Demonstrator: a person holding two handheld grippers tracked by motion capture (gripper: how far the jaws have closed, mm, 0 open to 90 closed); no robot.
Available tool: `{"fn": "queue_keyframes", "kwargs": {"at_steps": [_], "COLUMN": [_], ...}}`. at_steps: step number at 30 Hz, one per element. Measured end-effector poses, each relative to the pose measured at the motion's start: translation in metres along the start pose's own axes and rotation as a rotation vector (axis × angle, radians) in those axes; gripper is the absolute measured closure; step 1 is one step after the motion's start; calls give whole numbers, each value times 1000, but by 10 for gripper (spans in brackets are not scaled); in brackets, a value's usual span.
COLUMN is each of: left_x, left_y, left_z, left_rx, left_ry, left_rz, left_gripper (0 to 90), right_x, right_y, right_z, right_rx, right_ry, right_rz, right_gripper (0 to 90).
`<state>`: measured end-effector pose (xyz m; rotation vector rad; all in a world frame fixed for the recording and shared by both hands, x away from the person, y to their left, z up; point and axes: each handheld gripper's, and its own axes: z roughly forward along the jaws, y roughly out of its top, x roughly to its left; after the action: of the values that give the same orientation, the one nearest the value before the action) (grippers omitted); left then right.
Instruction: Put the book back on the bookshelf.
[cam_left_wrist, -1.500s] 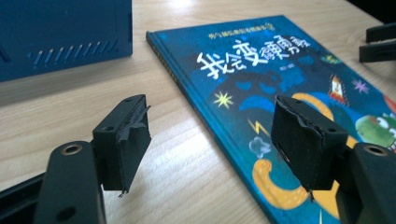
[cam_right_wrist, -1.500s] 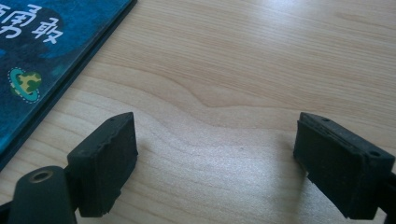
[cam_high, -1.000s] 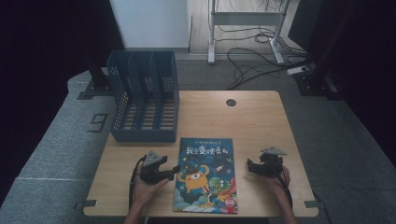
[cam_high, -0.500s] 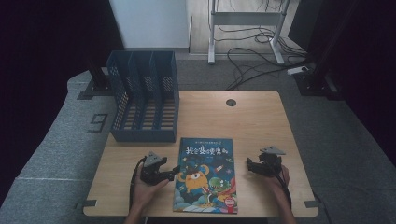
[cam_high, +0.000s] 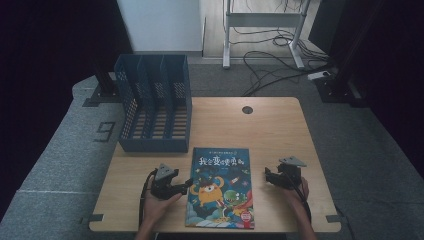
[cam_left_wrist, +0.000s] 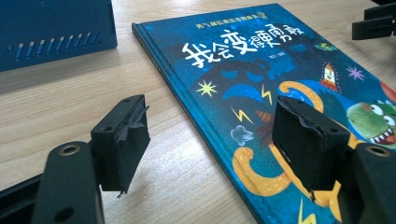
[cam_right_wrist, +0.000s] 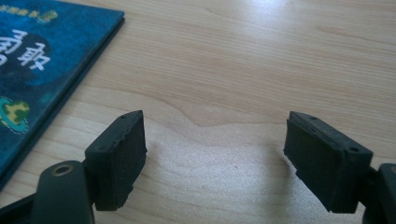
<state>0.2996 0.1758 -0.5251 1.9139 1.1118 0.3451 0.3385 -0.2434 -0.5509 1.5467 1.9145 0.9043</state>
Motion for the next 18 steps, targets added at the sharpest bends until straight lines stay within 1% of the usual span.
{"fn": "queue_keyframes", "kwargs": {"at_steps": [2,4,7,8,11,15,18], "left_x": [0,0,0,0,1,2,2], "left_y": [0,0,0,0,0,0,1], "left_z": [0,-1,-2,-2,-1,2,1], "left_rx": [-1,0,2,1,-5,8,8], "left_ry": [1,-4,-8,-10,-21,-22,-21], "left_rz": [-4,-12,-16,-17,-32,-28,-29], "left_gripper": [272,272,271,271,271,272,271], "right_x": [1,2,5,7,8,11,14], "right_y": [1,2,5,7,7,8,9], "right_z": [-2,-3,-7,-9,-12,-15,-16], "right_rx": [-17,-17,-40,-51,-60,-69,-68], "right_ry": [11,16,28,40,51,71,85], "right_rz": [1,4,0,2,4,1,-2], "right_gripper": [204,204,206,208,212,220,225]}}
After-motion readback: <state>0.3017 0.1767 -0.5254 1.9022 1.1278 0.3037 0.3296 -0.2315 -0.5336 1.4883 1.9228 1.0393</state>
